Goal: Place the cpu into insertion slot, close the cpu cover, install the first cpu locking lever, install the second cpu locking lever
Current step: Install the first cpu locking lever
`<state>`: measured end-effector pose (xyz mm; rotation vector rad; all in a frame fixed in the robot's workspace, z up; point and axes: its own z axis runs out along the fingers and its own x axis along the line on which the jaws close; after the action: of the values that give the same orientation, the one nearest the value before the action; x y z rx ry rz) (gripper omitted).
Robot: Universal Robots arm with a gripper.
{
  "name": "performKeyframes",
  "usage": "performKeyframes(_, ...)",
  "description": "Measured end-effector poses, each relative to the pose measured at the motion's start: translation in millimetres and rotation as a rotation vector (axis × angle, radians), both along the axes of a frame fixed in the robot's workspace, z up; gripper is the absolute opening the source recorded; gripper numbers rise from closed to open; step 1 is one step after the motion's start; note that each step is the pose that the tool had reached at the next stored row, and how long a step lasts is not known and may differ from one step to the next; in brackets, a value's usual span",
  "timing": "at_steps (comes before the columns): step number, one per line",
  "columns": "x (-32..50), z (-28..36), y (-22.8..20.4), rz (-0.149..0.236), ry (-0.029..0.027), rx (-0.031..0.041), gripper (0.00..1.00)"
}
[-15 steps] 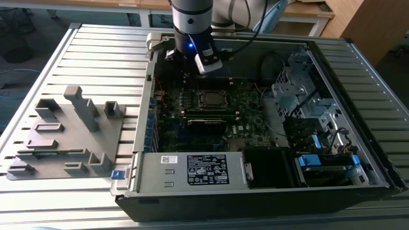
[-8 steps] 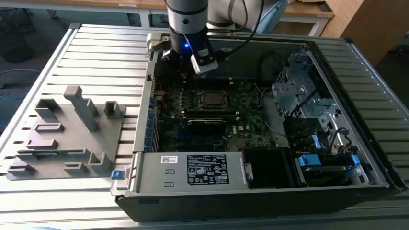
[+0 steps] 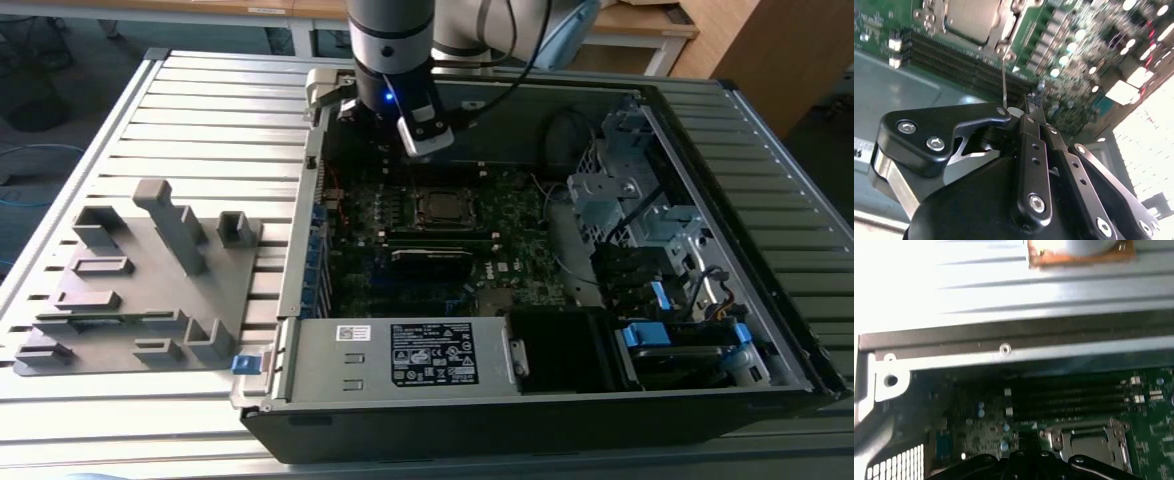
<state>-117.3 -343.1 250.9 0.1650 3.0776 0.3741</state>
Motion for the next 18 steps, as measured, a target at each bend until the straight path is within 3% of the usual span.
performKeyframes(2, 0.0, 0.1, -0.1, 0.000, 0.0002, 0.0113, 0.11)
performKeyframes(6, 0.0, 0.1, -0.2, 0.000, 0.0002, 0.0408, 0.11)
performKeyframes(11, 1.1, 0.0, -0.1, 0.000, 0.0001, 0.0414, 0.11)
performKeyframes(18, 12.5, 0.1, -0.1, 0.000, 0.0002, 0.0394, 0.11)
